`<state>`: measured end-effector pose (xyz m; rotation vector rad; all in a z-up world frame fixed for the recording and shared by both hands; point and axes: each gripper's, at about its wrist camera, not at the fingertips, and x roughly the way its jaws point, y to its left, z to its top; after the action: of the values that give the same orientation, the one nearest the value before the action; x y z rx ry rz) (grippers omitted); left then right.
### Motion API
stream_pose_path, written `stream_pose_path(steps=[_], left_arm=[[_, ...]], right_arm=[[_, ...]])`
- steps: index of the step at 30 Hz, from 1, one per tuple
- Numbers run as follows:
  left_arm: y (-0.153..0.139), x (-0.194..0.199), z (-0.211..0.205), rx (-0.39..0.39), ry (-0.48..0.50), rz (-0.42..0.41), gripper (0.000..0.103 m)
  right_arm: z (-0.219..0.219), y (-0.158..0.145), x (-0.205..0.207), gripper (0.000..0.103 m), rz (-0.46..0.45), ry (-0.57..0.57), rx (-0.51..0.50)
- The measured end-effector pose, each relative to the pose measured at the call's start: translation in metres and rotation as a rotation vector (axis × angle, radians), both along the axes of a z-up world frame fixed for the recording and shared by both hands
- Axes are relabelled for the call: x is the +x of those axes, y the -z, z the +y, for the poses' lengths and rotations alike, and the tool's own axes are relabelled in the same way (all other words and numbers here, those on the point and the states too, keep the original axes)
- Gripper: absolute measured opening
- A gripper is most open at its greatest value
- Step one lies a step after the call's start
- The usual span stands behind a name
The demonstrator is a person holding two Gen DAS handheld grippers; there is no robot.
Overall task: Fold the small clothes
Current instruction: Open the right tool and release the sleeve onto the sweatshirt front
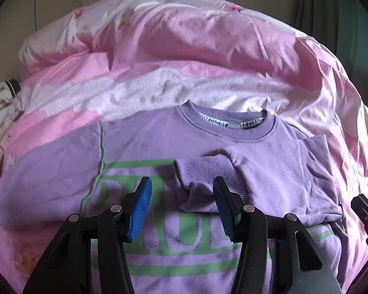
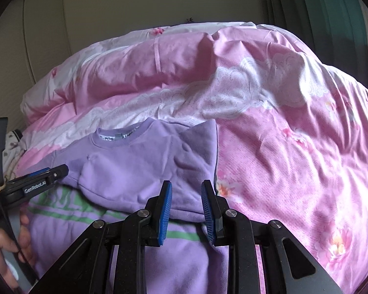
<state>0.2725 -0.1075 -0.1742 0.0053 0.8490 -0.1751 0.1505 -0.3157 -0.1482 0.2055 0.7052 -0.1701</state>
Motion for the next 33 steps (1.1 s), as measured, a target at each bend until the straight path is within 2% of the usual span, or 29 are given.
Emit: stream_pose_path(steps=[1,3,10,14,23,25,28,31,32,33], left_arm=[[0.002,0.001,0.002,-0.012,0.003,0.004,0.047],[0.007,0.002,0.006,-0.024,0.002,0.019,0.035],[0.02,-0.005,0.006,-0.005,0.011,0.044,0.02],[0.024,-0.005,0.011,-0.005,-0.005,0.052,0.02],[0.029,-0.006,0.009,0.032,-0.011,0.048,0.02],[0.027,-0.007,0.008,0.038,-0.009,0.042,0.02],[0.019,-0.011,0.01,0.032,-0.003,0.027,0.02],[0.007,-0.019,0.014,0.035,0.0,0.002,0.023],[0.003,-0.021,0.017,0.036,0.002,-0.002,0.028],[-0.001,-0.023,0.021,0.036,0.0,-0.007,0.035]], right_arm=[[-0.001,0.003,0.0,0.026,0.008,0.002,0.003],[-0.004,0.009,0.002,0.026,0.023,0.007,0.015],[-0.008,0.015,0.002,0.026,0.036,0.016,0.026],[-0.009,0.021,0.004,0.026,0.05,0.015,0.009],[-0.016,0.046,0.012,0.026,0.168,0.048,-0.013],[-0.015,0.046,0.013,0.029,0.18,0.052,-0.023],[-0.012,0.038,0.009,0.03,0.167,0.057,-0.026],[-0.006,0.02,0.005,0.03,0.109,0.041,-0.005],[-0.002,0.014,0.005,0.031,0.094,0.035,-0.009],[0.004,0.007,0.004,0.036,0.076,0.026,-0.014]])
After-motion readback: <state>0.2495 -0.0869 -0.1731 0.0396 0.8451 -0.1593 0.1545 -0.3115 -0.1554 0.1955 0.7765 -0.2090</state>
